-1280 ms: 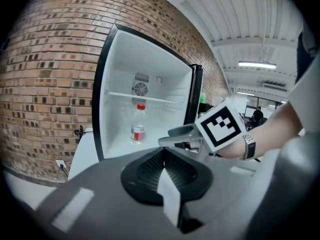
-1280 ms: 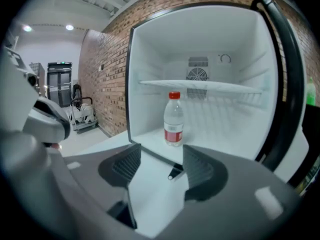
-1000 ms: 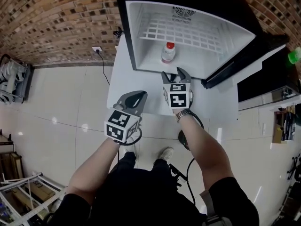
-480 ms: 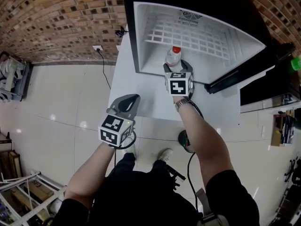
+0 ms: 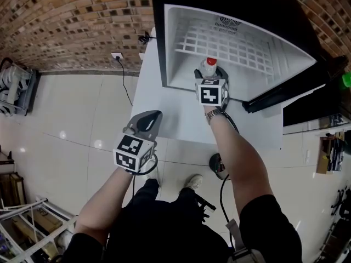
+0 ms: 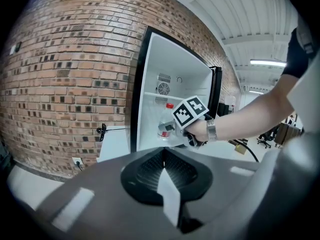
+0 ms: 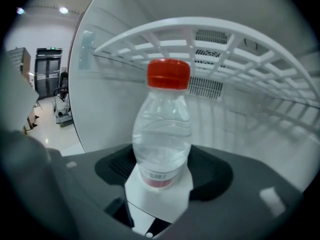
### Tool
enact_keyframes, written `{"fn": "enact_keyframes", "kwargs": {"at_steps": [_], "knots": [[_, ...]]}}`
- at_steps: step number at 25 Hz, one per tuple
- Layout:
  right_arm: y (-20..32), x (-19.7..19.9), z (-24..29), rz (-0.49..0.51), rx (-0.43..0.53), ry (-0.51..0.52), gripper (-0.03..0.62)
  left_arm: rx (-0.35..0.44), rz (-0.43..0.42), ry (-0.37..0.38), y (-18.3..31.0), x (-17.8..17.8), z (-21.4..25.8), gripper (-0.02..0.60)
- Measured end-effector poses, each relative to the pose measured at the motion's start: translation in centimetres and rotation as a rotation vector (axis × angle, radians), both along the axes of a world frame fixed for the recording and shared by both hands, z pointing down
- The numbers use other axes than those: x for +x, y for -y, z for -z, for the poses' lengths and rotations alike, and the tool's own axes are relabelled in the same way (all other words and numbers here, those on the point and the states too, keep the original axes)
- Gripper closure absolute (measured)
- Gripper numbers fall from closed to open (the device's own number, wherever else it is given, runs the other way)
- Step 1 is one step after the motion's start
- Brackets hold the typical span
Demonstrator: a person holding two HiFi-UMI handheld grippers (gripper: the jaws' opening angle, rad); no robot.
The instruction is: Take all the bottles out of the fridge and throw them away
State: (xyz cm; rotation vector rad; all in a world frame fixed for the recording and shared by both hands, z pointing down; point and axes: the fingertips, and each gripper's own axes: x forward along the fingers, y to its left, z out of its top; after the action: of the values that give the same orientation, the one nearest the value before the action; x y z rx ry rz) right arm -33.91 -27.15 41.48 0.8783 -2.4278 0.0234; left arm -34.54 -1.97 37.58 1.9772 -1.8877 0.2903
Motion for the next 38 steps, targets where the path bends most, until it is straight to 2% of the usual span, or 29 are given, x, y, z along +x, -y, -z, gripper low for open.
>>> {"fn": "enact_keyframes", "kwargs": {"at_steps": [10,15,19,25,33,38], "knots": [[-2.0,2.7,0.4,-0.002,0.001,0.012,0.286,0.015,-0.025,0.004,0.0,1.5,0.3,0.578],[-3.9,5.6,0.2,-0.018,-0.025,0.014,0.289,0.015,-0.082,-0.006,0.6,3.6,0.5,0.578],[-5.1,9.7,0.1,-0.048,-0.026,0.015,0.289,0.021,-0.146,-0.010,1.4,6.6,0.6,0.578],[-7.2,16.9,1.3,-0.098,-0.013,0.036,0.289,0.013,-0.269,-0.021,2.4,13.1,0.1,0.578],[-10.1,29.6,1.0,-0.227,-0.016,0.057,0.290,-0.015,-0.480,-0.035,4.4,24.4,-1.6,0.578],[-12.8,38.0,-2.0,-0.339,-0.082,0.035,0.290,-0.063,-0.619,-0.054,4.7,31.4,-3.6,0.578]]}}
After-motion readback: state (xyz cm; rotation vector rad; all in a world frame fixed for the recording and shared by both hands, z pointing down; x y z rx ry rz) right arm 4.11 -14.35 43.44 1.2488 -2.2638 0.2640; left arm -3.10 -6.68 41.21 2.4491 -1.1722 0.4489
